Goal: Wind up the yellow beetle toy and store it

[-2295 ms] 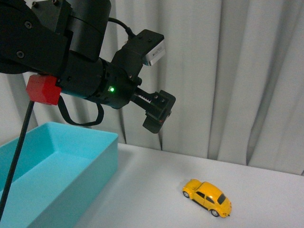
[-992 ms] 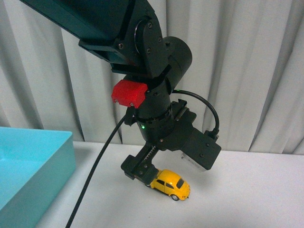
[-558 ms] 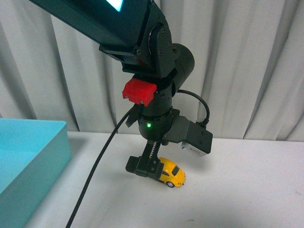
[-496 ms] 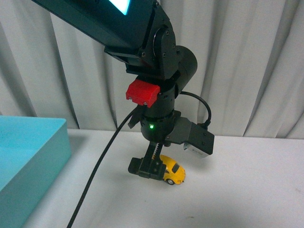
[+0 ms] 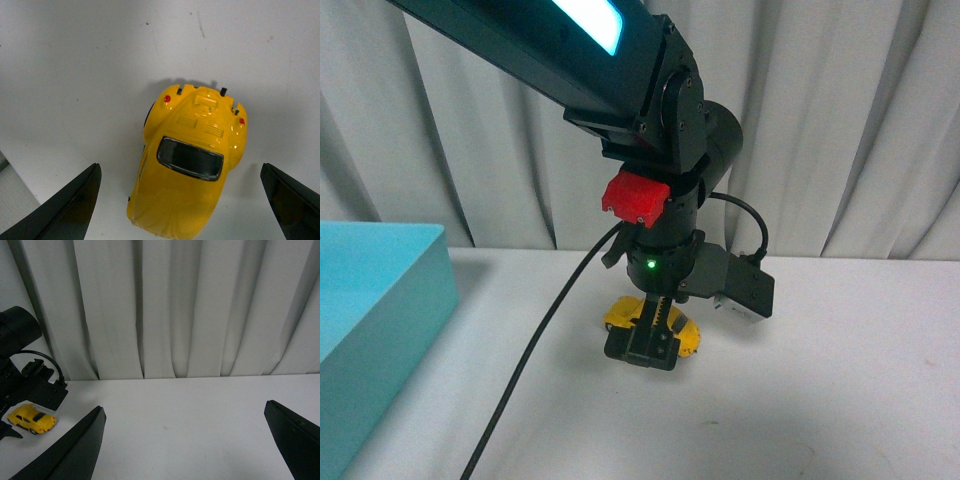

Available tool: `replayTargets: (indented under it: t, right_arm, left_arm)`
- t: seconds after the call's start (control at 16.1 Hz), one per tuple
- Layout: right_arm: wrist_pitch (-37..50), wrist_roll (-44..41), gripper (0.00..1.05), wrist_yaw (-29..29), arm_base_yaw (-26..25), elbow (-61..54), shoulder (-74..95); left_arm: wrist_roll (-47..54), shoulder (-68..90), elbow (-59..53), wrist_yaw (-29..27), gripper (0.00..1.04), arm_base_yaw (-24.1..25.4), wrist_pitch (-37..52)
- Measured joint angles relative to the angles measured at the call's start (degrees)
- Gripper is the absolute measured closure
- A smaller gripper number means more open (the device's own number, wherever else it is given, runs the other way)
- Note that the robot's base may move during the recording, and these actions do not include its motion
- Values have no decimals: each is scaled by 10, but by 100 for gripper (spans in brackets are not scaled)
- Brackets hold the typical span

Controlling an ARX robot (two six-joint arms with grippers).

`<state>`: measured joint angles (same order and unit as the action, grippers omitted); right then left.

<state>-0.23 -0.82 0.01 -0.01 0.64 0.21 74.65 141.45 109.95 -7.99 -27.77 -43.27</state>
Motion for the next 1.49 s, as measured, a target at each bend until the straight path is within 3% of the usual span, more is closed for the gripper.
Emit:
replayTargets:
  t: [0.19, 0.43, 0.68, 0.99, 1.18, 1.36, 1.49]
  right_arm:
    - [0, 0, 7, 0, 0, 0, 0]
    - [0, 0, 7, 0, 0, 0, 0]
    - [0, 0, 7, 0, 0, 0, 0]
    - [0, 0, 7, 0, 0, 0, 0]
    - [0, 0, 7, 0, 0, 0, 0]
    - [0, 0, 7, 0, 0, 0, 0]
    - [0, 0, 7, 0, 0, 0, 0]
  left_arm:
    - [-8, 10, 12, 0, 40, 0, -1]
    - [-7, 12, 20, 0, 63, 2, -1]
    - [29, 12, 32, 14, 64, 0, -20]
    - [159, -16, 83, 68, 65, 6, -62]
    - [91, -111, 69, 108, 65, 46, -56]
    - [-33, -205, 31, 75, 65, 121, 22]
    - [-99, -204, 56, 68, 65, 169, -22]
